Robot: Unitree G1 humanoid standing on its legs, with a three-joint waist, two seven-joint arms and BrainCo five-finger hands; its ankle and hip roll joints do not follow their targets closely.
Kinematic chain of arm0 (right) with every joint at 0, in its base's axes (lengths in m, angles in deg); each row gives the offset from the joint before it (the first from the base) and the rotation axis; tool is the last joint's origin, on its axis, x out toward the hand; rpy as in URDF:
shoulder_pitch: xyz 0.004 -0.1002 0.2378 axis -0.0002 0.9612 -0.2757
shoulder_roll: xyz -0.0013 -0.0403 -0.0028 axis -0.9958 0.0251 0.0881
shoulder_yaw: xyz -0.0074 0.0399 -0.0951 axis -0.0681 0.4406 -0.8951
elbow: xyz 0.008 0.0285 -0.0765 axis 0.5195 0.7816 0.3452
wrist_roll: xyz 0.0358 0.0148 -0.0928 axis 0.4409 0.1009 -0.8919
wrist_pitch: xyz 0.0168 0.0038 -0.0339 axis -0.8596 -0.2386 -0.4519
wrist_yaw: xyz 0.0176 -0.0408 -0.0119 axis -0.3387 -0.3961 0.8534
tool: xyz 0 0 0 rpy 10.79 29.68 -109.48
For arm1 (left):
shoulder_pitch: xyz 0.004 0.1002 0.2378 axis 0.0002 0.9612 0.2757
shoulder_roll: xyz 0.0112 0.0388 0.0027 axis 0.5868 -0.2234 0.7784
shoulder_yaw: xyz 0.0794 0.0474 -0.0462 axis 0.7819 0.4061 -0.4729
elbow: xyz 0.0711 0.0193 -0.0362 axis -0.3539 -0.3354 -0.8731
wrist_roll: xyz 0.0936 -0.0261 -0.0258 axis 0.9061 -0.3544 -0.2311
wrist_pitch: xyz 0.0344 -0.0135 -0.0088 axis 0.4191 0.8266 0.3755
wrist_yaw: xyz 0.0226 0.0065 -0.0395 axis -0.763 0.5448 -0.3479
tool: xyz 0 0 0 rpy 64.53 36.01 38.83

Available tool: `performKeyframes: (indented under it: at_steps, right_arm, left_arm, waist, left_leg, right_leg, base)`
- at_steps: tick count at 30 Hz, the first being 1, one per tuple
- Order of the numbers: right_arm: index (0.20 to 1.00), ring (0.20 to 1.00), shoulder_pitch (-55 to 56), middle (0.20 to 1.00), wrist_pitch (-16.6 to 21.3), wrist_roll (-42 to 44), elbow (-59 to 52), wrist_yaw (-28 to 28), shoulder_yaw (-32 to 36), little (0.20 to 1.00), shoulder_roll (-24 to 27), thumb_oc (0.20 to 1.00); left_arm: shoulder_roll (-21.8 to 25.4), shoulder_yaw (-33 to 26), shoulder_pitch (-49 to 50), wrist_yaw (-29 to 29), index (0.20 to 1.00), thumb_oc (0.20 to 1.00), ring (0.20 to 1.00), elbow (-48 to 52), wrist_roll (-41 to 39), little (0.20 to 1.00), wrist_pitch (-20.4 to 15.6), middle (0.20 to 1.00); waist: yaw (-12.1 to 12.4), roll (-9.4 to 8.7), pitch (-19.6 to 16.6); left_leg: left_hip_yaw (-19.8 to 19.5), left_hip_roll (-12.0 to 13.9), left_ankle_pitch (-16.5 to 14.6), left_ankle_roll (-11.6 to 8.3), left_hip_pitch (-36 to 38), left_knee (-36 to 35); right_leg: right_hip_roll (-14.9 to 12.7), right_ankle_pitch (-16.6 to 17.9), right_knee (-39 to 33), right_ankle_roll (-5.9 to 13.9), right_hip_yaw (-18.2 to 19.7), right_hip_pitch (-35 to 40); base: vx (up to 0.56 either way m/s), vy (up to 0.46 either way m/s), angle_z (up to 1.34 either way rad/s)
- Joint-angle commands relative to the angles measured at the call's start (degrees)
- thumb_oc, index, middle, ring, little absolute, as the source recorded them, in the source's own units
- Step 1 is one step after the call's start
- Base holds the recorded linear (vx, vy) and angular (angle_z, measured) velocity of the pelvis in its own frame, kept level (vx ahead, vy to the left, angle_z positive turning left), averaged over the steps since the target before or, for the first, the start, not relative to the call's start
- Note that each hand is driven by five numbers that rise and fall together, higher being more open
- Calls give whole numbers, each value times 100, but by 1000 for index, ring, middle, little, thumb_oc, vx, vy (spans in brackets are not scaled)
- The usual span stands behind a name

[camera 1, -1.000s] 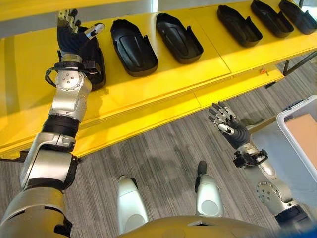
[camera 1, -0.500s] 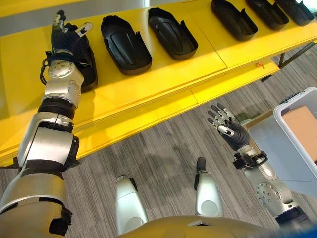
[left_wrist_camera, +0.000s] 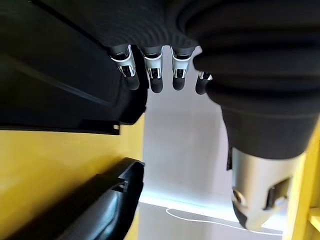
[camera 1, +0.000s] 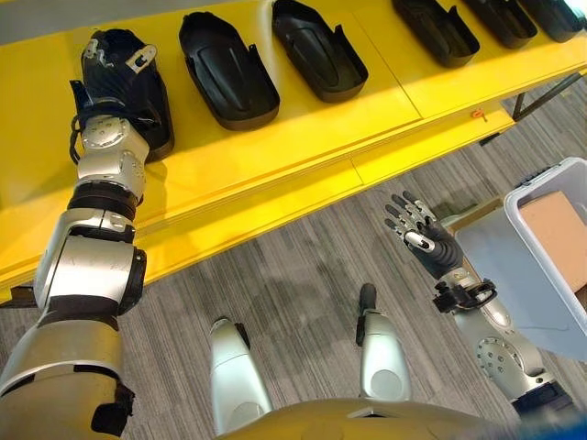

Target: Move parts from the plastic box to the shelf.

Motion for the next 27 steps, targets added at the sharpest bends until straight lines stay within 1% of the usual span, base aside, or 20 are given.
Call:
performKeyframes:
  at_steps: [1,11,15,17,19,22,23,26,27]
  right_arm:
    - [1000,1000,-175,1000,208,267,-239,179,415,1000,463,1000]
    - [1000,1000,-158,1000,216,305,-313,220,511,1000,599,1000]
    - [1000,1000,-230,1000,240,301,-321,220,473,1000,643,1000]
    - [1000,1000,-231,1000,242,307,-327,212,464,1000,634,1000]
    - [1000,1000,-185,1000,231,299,-356,217,481,1000,630,1000]
    - [1000,1000,-130,1000,219,300,-414,242,499,1000,638,1000]
    - [1000,1000,-78,1000,219,309,-435,228,523,1000,656,1000]
    - [1000,1000,-2,1000,216,311,-460,231,582,1000,671,1000]
    - [1000,1000,49,1000,217,307,-485,244,625,1000,678,1000]
  left_arm:
    - [280,-167,-388,-22,1000,1000,1000,-221,166,1000,-166,1000]
    - [251,-165,-447,23,1000,1000,1000,-377,237,1000,-101,1000]
    - [340,-336,-392,-21,1000,1000,1000,-442,55,1000,-124,1000]
    - [397,-366,-367,-12,1000,1000,1000,-469,62,1000,-111,1000]
    - [441,-538,-258,-45,1000,1000,1000,-466,-155,1000,-136,1000]
    - [520,-741,-111,-67,1000,1000,1000,-534,-271,1000,-110,1000]
    - [569,-911,-6,-116,1000,1000,1000,-498,-425,1000,-129,1000]
    - [661,-1100,190,-144,1000,1000,1000,-459,-452,1000,-111,1000]
    - [696,-1248,341,-179,1000,1000,1000,-374,-514,1000,-151,1000]
  waist:
    - [62,126,40]
    - [1,36,134]
    - [1,-78,253]
    - [5,-95,284]
    - [25,-98,322]
    - [49,-88,329]
    - [75,-84,324]
    - [109,-68,328]
    - [147,-59,338]
  left_leg:
    - [265,-203,531,383,61,-568]
    - [282,-189,533,400,-197,-475]
    - [337,-142,518,417,-410,-363]
    - [339,-123,513,420,-456,-344]
    - [304,-119,494,428,-501,-303]
    - [290,-121,486,427,-534,-299]
    - [284,-117,479,426,-557,-298]
    - [267,-115,481,424,-591,-295]
    - [230,-125,491,418,-623,-299]
  right_leg:
    - [50,-691,1098,-164,190,-265]
    - [92,-628,1112,-162,267,-534]
    - [134,-543,1099,-133,262,-760]
    - [147,-542,1104,-130,261,-804]
    - [140,-554,1158,-146,244,-857]
    - [136,-561,1205,-163,240,-914]
    - [147,-566,1207,-167,235,-938]
    - [142,-576,1235,-170,212,-969]
    - [136,-600,1280,-185,203,-1008]
  base:
    - [0,0,0]
    - [-5,9,-2]
    - [-15,14,-3]
    - [-6,-1,-4]
    - [3,2,-5]
    - [0,0,0]
    - [0,0,0]
    - [4,-3,-6]
    - [4,-2,-7]
